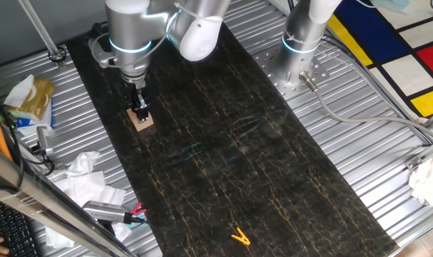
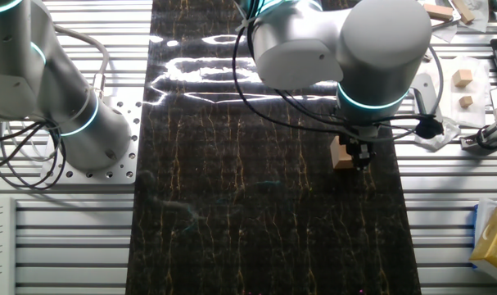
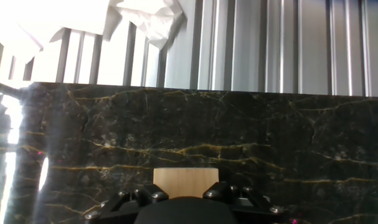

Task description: Hold a small block with the gripper and sweep it from left to right on the table

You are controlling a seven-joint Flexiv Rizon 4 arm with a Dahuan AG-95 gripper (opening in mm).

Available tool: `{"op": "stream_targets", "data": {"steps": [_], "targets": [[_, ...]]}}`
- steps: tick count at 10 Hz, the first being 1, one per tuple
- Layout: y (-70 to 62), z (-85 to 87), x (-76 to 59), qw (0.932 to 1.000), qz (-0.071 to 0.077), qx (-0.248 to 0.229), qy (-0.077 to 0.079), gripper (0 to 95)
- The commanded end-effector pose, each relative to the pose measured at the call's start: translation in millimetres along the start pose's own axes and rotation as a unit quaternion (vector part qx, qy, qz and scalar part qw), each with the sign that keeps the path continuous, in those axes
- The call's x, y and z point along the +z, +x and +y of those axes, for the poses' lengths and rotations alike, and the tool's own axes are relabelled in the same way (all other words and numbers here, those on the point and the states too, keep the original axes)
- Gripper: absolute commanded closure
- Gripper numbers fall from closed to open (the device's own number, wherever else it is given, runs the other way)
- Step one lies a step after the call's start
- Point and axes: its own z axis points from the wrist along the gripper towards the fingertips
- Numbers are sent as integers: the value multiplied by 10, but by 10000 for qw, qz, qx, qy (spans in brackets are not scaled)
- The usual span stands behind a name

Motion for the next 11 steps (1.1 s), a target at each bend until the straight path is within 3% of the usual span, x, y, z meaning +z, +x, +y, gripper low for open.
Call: {"op": "stream_targets", "data": {"steps": [1, 11], "targets": [[4, 9, -11, 10000, 2, -2, -10, 950], [-4, 94, 23, 9999, -10, 107, -22, 950]]}}
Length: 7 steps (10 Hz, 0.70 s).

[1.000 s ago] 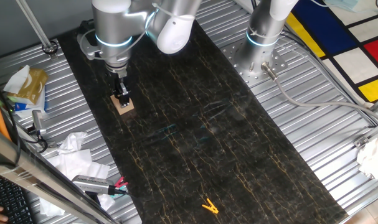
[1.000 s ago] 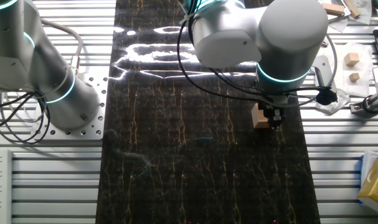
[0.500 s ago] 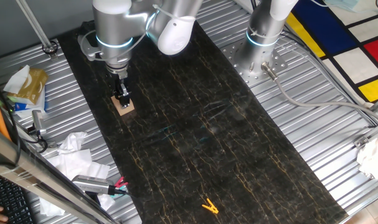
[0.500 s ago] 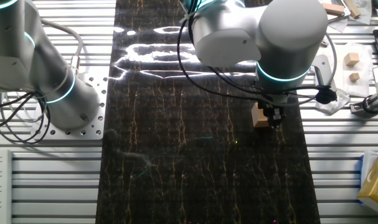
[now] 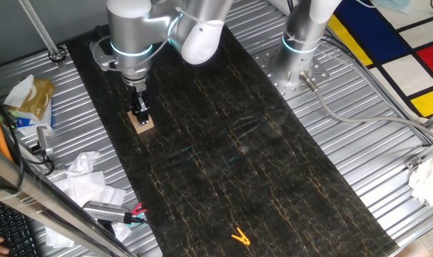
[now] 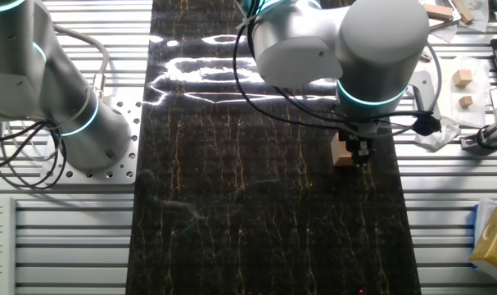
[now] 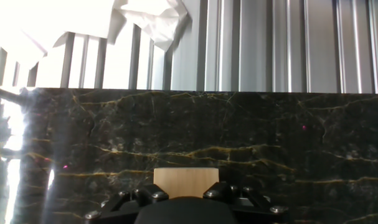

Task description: Hold a small block with the gripper and sweep it from left to right on the table

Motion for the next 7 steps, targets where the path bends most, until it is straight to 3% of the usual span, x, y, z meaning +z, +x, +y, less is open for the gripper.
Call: {"op": "stream_targets", "data": {"steps": [1, 3, 7], "targets": [[-1, 39, 20, 10000, -9, 47, 5, 950], [-7, 58, 5, 10000, -2, 57, 54, 950], [-17, 147, 10, 9998, 13, 184, 5, 950]]}}
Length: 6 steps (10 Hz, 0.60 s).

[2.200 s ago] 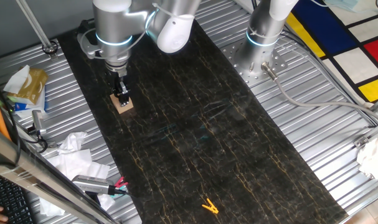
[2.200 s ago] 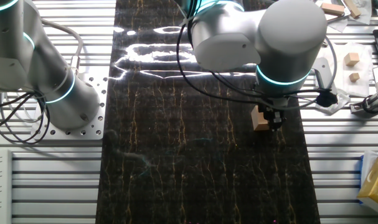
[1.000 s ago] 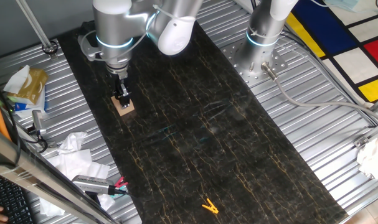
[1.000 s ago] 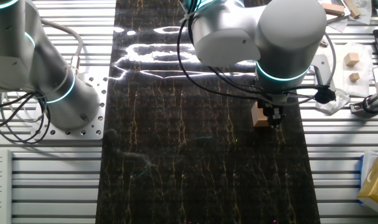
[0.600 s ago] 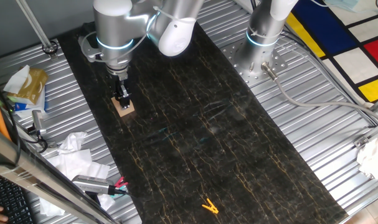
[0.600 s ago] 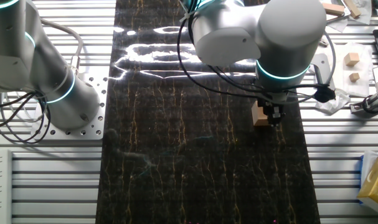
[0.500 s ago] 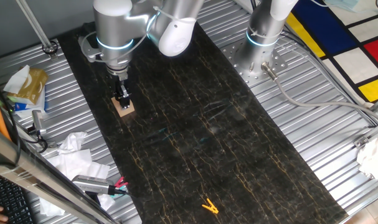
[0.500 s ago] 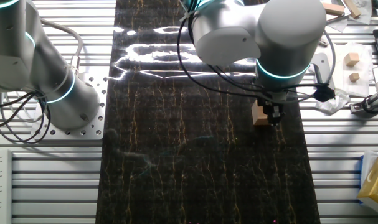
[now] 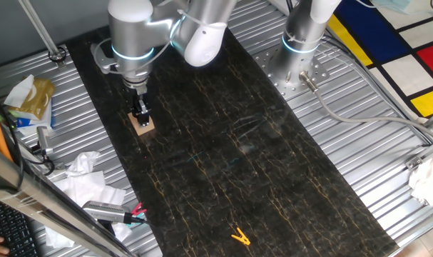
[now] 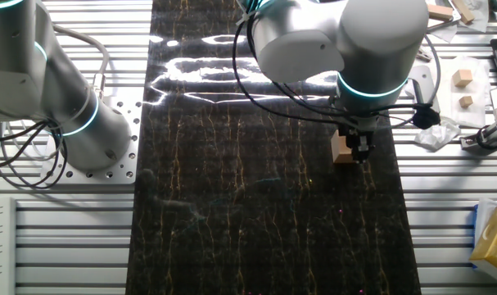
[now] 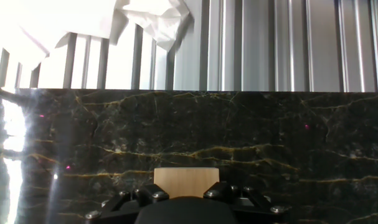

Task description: Hold a small block with the gripper and sweep it from left to right on the table

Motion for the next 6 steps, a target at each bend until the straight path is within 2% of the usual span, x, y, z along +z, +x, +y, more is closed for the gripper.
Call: {"op": "stream_targets", "data": {"steps": [1, 6], "targets": [[-19, 59, 35, 10000, -11, 87, 19, 950], [-41, 146, -19, 9999, 15, 159, -30, 950]]}}
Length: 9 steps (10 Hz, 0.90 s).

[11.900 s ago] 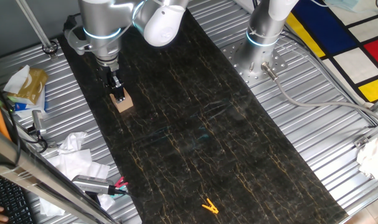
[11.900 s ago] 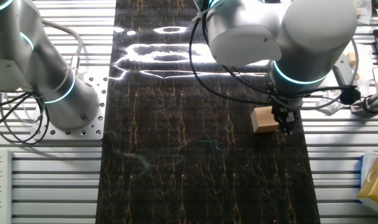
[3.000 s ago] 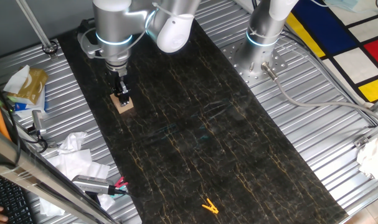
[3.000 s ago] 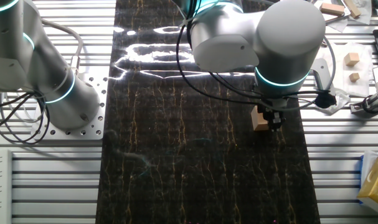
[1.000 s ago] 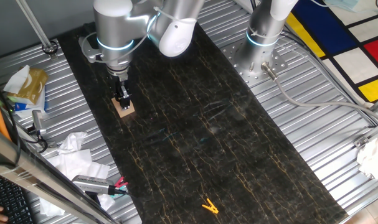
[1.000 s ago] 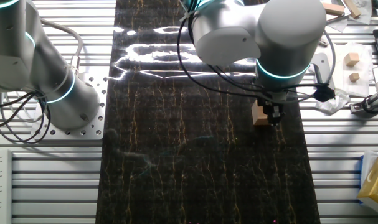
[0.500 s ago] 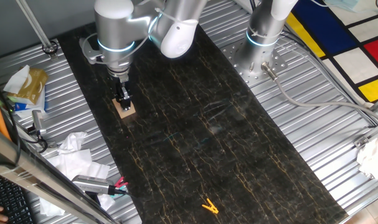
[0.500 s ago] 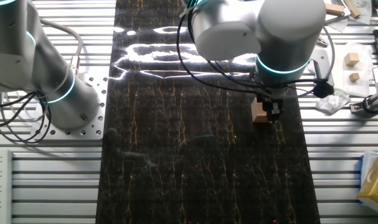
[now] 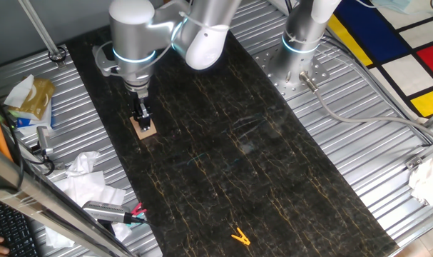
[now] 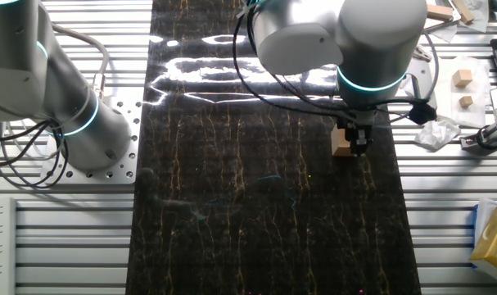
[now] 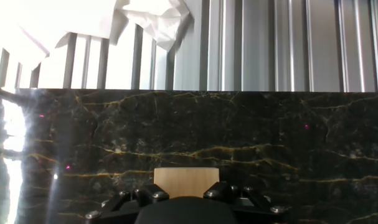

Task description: Hold a small block with the gripper and sweep it from left to right on the table

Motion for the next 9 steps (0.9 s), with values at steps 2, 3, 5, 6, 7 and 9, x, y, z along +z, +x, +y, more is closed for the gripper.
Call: {"op": "stream_targets", "data": {"steps": [2, 3, 5, 6, 7, 9], "targets": [[-11, 29, 21, 10000, -37, 19, -38, 950], [-10, 38, 24, 10000, -41, 29, -46, 950], [-10, 45, 26, 10000, -42, 32, -47, 950], [-9, 53, 28, 10000, -48, 31, -53, 950], [-8, 61, 31, 10000, -49, 33, -54, 950], [-6, 88, 41, 10000, -53, 54, -60, 950]]}}
